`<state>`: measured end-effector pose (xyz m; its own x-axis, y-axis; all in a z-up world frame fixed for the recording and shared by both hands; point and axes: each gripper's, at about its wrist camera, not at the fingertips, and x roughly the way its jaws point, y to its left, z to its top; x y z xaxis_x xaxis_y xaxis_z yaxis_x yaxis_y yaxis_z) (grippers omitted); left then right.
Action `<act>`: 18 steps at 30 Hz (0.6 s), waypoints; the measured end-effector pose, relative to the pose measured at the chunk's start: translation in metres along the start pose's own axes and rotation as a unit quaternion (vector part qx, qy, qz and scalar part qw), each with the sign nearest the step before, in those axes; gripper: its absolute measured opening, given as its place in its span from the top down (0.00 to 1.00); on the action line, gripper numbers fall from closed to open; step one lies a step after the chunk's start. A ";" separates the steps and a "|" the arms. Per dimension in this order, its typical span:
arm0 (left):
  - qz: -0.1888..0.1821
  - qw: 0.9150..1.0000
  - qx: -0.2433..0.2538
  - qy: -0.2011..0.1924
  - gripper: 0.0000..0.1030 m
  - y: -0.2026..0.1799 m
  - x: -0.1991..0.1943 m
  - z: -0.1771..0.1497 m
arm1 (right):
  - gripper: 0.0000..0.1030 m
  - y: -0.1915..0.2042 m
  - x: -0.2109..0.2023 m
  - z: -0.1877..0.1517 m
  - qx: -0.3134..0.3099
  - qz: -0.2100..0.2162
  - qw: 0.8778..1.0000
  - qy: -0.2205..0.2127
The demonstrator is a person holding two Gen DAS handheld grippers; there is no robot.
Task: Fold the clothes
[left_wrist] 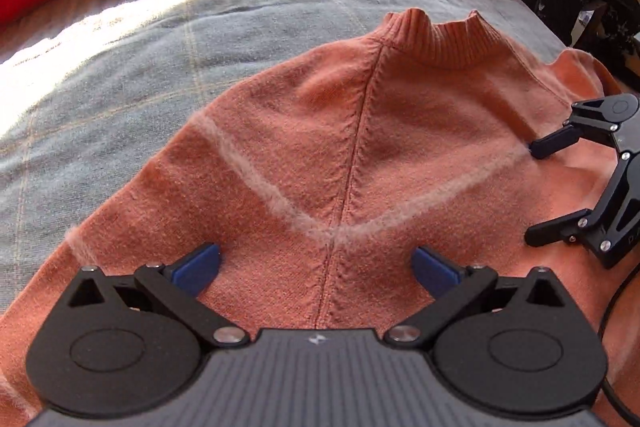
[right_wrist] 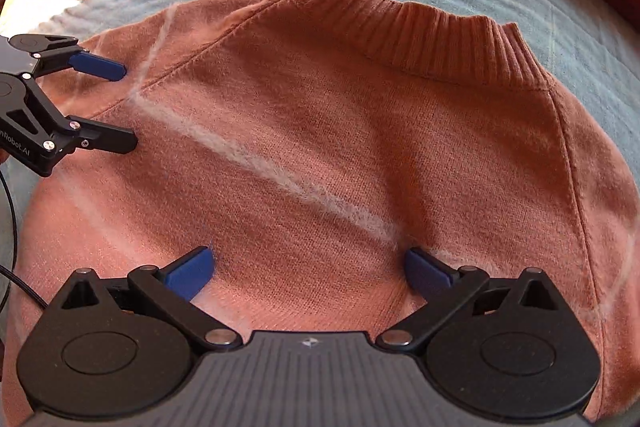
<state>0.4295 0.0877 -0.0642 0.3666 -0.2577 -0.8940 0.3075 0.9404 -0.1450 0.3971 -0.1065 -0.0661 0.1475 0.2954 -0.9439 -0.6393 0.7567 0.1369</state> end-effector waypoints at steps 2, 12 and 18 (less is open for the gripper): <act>0.018 1.000 -0.003 0.019 0.01 -0.003 0.002 0.006 | 0.00 -0.001 -0.001 0.002 -0.010 0.007 1.000 0.008; 0.050 0.999 -0.003 0.008 0.01 -0.012 -0.021 0.061 | 0.00 -0.079 -0.063 0.029 -0.003 0.066 0.997 -0.032; 0.080 0.996 0.010 -0.046 0.01 0.006 0.006 0.136 | 0.00 -0.149 -0.066 0.081 0.000 -0.023 0.996 -0.088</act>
<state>0.5530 0.0619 -0.0126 0.4911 -0.1254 -0.8620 0.2559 0.9667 0.0051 0.5441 -0.1911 0.0000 0.3068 0.3590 -0.8814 -0.6294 0.7713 0.0951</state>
